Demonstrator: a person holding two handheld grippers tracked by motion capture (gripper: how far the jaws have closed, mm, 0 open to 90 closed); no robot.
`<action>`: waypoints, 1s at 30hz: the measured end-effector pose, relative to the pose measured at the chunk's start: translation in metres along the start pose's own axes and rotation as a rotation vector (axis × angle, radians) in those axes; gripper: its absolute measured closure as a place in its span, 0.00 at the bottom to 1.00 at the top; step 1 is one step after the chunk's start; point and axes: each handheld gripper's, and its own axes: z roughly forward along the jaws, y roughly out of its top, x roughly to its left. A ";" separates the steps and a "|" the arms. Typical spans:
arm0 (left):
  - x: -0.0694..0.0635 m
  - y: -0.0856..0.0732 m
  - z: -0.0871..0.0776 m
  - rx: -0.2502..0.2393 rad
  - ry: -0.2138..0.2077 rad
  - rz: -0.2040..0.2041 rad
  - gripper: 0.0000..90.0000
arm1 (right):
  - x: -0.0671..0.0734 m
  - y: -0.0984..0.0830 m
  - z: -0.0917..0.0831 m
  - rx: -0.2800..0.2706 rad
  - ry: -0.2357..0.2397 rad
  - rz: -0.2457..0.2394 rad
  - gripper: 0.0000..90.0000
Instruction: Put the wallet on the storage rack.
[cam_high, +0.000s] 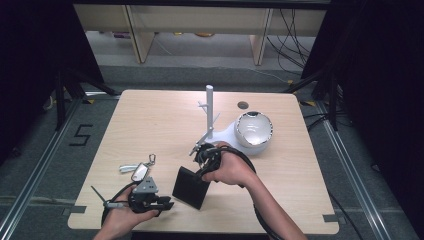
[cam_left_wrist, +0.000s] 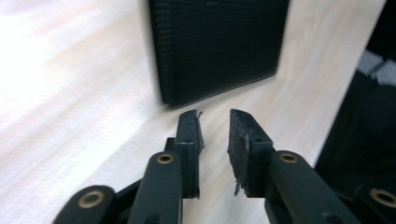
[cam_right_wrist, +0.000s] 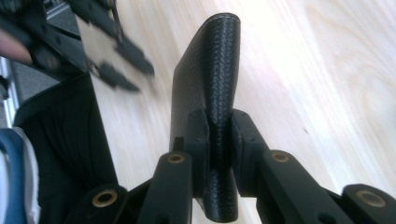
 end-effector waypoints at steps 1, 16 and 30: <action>0.002 -0.001 -0.002 -0.023 0.008 -0.008 0.75 | -0.002 -0.007 -0.007 0.002 -0.014 0.003 0.88; 0.023 -0.017 0.003 -0.197 0.131 -0.027 0.52 | -0.010 -0.054 -0.058 -0.004 -0.090 -0.097 0.88; 0.021 -0.017 0.007 -0.258 0.134 -0.005 0.52 | -0.020 -0.084 -0.083 -0.009 -0.133 -0.094 0.88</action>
